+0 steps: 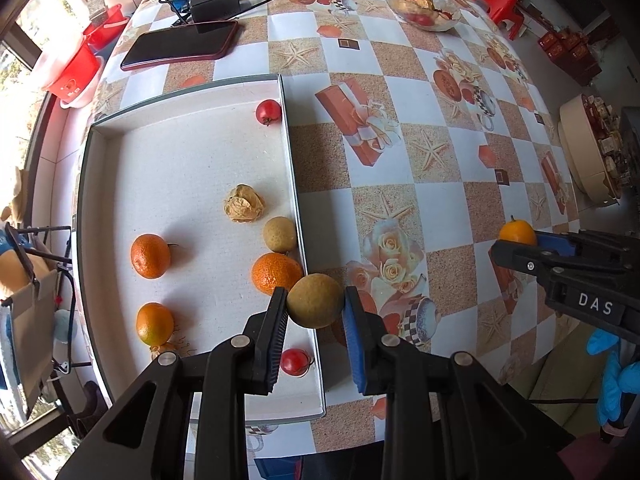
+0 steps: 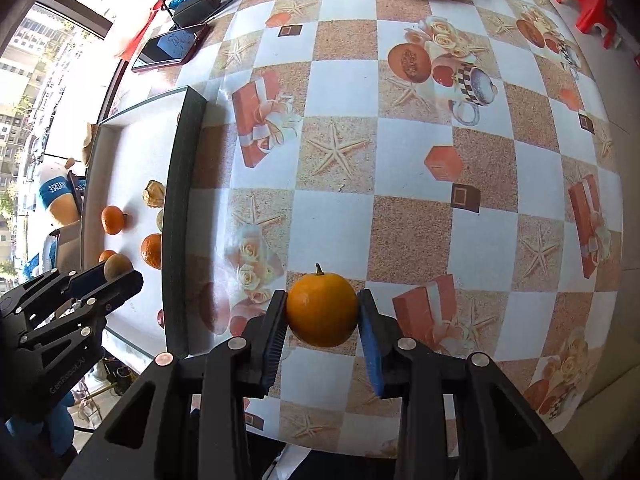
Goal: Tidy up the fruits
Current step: 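Carry the kiwi in left gripper and orange in right gripper over the tray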
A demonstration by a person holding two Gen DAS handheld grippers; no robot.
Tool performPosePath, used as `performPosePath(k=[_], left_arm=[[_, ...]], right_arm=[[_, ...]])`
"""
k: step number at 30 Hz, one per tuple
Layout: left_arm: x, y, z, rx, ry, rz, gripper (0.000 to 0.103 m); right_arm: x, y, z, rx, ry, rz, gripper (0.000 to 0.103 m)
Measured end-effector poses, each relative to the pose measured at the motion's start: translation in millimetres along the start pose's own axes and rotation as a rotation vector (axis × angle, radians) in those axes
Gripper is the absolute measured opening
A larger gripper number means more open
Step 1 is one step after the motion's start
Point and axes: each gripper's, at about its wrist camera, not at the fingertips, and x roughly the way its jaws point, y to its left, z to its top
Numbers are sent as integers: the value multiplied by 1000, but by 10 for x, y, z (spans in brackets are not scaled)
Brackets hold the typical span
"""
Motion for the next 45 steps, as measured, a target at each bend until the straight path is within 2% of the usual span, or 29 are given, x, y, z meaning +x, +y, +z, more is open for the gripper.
performPosePath(k=[14, 27, 45], left_arm=[[2, 359, -149, -96, -1, 20, 30], [62, 383, -197, -84, 17, 32, 30], [86, 516, -250, -120, 23, 44, 30]], right_arm=[[50, 410, 45, -114, 19, -14, 36], [141, 574, 29, -155, 49, -14, 36], [233, 802, 82, -221, 71, -20, 36]])
